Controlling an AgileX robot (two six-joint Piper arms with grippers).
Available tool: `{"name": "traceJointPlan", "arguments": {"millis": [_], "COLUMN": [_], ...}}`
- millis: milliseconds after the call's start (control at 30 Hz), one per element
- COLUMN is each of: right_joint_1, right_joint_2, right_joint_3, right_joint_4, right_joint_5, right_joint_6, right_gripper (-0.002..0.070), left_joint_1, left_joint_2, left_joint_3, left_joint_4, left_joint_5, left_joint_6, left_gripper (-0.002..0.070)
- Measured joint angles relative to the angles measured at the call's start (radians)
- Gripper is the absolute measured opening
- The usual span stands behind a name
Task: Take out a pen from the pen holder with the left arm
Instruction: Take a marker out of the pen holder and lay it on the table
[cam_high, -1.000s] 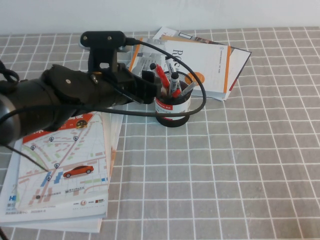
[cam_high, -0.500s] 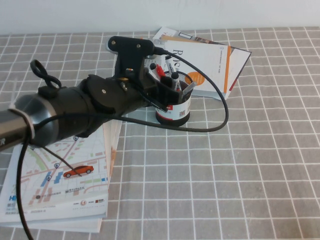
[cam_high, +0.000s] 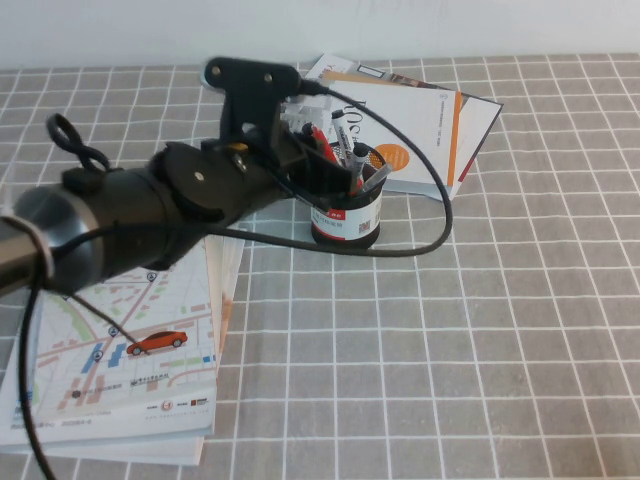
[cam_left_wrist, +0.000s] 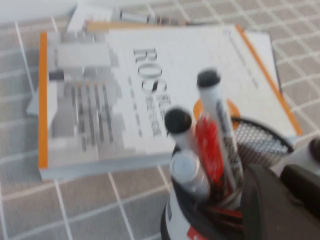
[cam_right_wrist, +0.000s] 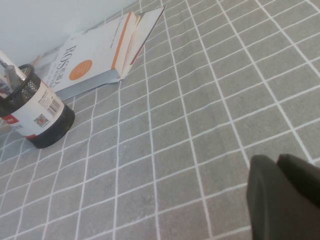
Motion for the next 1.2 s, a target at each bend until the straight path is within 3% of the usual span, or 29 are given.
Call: {"name": "traceJointPlan", "arguments": {"millis": [300, 700, 833, 933, 1067, 1200], "right_joint_1": [0.0, 0.0, 0.0, 0.0, 0.0, 0.0], "right_joint_2": [0.0, 0.0, 0.0, 0.0, 0.0, 0.0], "right_joint_3": [0.0, 0.0, 0.0, 0.0, 0.0, 0.0], "right_joint_4": [0.0, 0.0, 0.0, 0.0, 0.0, 0.0], "right_joint_5": [0.0, 0.0, 0.0, 0.0, 0.0, 0.0], "right_joint_6": [0.0, 0.0, 0.0, 0.0, 0.0, 0.0], "right_gripper": [-0.0013, -0.0013, -0.0013, -0.0013, -0.0013, -0.0013], "left_joint_1": [0.0, 0.0, 0.0, 0.0, 0.0, 0.0], "left_joint_2": [-0.137, -0.372, -0.44, -0.463, -0.445, -0.402], "left_joint_3": [0.0, 0.0, -0.001, -0.032, -0.106, -0.169], "left_joint_4": [0.0, 0.062, 0.255, 0.528, 0.904, 1.027], "left_joint_5": [0.037, 0.282, 0.369, 0.529, 0.868, 1.136], "left_joint_6": [0.016, 0.044, -0.127, -0.385, -0.709, -0.793], "left_gripper": [0.0022, 0.0021, 0.0021, 0.0021, 0.0021, 0.0021]}}
